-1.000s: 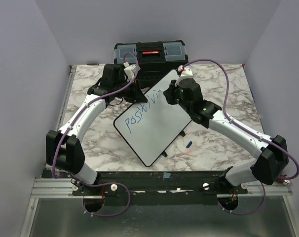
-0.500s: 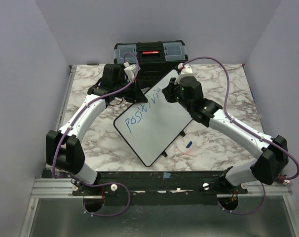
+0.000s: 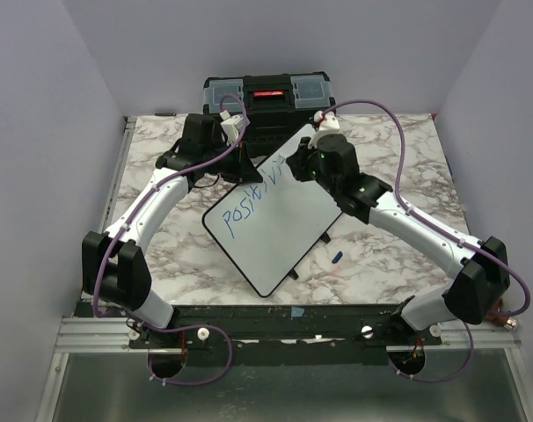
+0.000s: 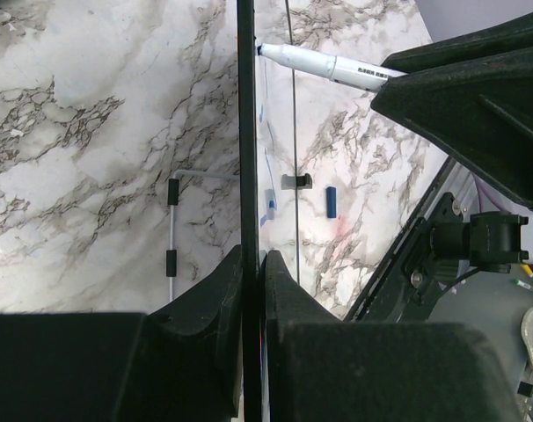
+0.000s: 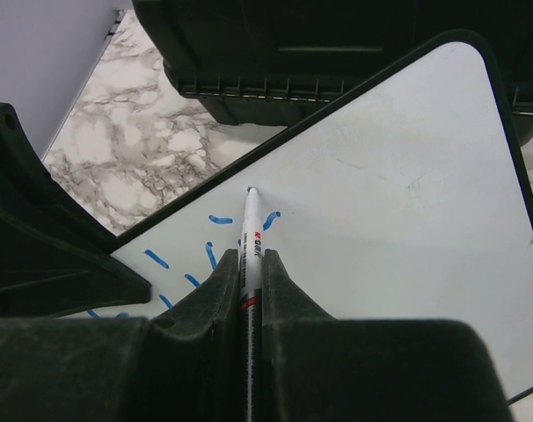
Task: Write a sentence on the whiteboard
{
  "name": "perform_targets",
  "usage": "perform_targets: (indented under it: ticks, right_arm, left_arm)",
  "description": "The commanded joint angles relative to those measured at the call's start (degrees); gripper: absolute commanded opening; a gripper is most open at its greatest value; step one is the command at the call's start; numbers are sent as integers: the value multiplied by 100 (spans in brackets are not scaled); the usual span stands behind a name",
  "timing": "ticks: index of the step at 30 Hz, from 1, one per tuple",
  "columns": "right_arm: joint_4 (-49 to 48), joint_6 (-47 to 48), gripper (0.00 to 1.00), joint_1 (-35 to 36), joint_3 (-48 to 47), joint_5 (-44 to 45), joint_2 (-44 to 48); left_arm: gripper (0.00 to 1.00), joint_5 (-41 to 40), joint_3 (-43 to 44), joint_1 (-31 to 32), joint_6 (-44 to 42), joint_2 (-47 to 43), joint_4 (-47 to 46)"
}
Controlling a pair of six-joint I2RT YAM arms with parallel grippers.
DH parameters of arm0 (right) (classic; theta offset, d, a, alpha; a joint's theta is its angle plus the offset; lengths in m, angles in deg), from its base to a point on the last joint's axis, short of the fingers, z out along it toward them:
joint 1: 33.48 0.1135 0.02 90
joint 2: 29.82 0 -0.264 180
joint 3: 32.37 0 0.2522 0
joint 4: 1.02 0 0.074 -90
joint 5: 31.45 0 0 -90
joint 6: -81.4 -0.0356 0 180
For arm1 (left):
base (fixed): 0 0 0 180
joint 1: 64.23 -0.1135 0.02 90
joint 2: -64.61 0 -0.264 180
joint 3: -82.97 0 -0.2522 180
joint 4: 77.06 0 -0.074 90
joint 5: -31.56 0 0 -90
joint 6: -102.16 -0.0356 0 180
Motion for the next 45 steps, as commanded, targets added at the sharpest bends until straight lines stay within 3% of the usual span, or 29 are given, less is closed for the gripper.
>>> perform_targets:
  ticks: [1,17,45]
  right_arm:
    - [106,-36,1,-32,198,-195,62]
    - [235,-118,1,-35,668,-179,374]
    - [163,74,1,-34,57,508,418]
  left_arm:
    - [0,56,29,99,-444,-133,-73]
    - [0,56,41,99,-436,-155,-67]
    - [0,78,87,110,-440,-100,-51]
